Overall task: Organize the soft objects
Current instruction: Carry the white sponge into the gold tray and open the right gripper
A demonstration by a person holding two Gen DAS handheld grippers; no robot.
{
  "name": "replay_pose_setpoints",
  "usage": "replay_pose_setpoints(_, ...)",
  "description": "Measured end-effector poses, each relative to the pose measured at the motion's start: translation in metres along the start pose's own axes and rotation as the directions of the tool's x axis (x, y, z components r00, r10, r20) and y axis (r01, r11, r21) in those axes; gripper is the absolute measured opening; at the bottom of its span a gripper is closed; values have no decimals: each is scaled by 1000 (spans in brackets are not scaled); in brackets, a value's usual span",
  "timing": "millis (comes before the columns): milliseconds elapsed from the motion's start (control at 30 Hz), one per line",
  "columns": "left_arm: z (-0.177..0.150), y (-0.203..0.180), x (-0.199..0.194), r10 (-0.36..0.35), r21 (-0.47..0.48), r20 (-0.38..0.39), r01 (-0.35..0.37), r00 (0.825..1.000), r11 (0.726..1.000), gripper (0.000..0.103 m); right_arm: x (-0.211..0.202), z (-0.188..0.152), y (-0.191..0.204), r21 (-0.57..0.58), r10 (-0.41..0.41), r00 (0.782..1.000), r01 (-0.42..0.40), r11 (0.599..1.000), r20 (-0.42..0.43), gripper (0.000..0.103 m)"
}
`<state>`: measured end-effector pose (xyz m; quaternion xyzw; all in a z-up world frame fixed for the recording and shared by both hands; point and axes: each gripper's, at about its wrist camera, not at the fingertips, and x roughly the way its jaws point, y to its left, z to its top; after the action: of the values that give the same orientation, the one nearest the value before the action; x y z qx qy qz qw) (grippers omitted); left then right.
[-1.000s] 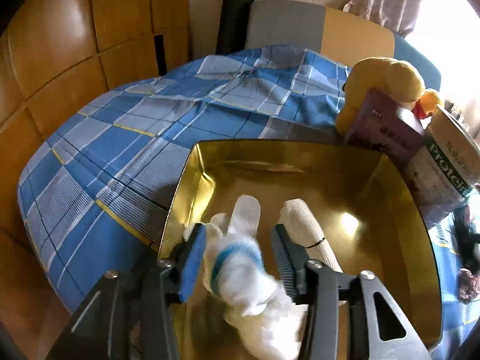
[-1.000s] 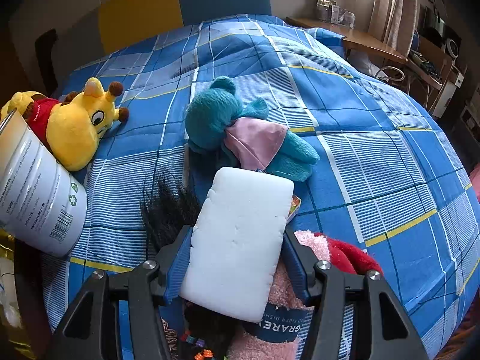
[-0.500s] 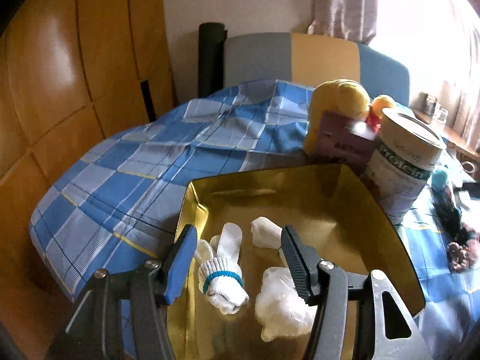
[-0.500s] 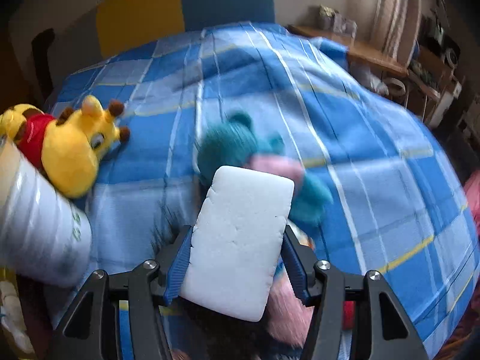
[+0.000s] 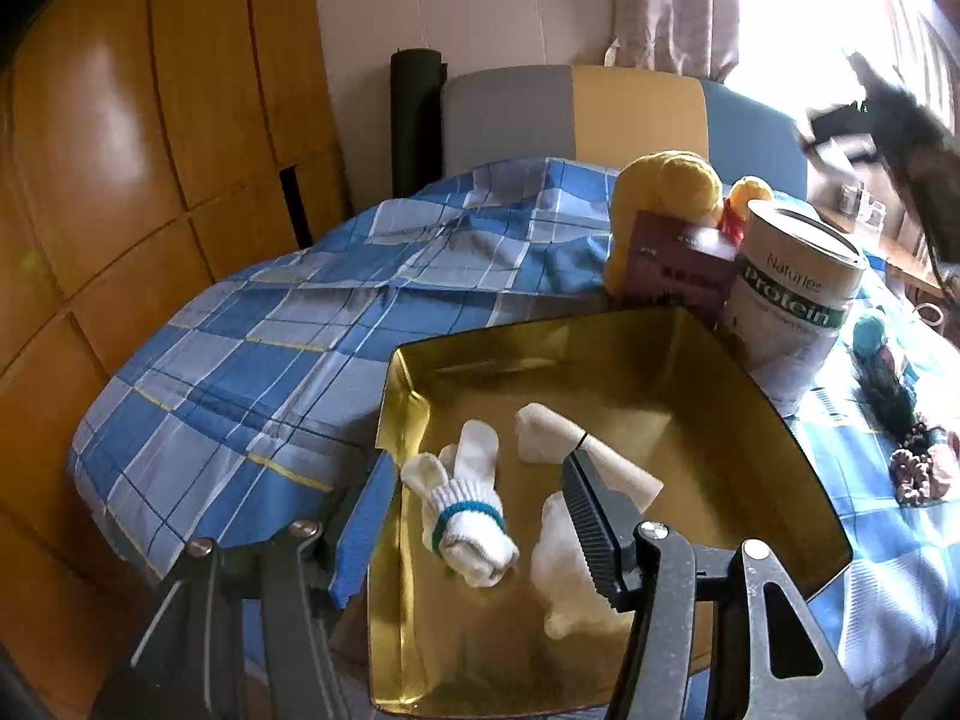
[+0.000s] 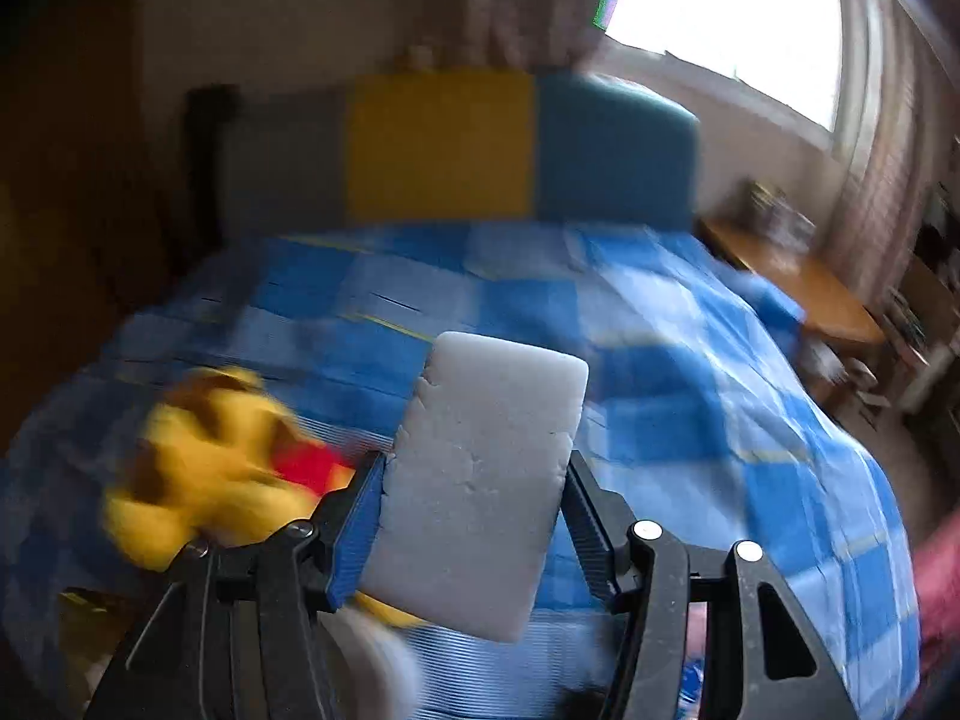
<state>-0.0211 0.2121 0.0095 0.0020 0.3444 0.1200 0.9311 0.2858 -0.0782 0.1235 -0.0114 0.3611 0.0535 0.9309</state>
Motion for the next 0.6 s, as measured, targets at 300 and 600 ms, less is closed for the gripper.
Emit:
replay_pose_setpoints(300, -5, 5, -7, 17, -2, 14, -17, 1000, 1000, 59, -46, -49, 139, -290, 346, 937, -345, 893, -52, 58)
replay_pose_setpoints(600, -9, 10, -11, 19, -8, 13, -19, 1000, 1000, 59, -34, -146, 200, -442, 357, 907, -421, 792, -225, 58)
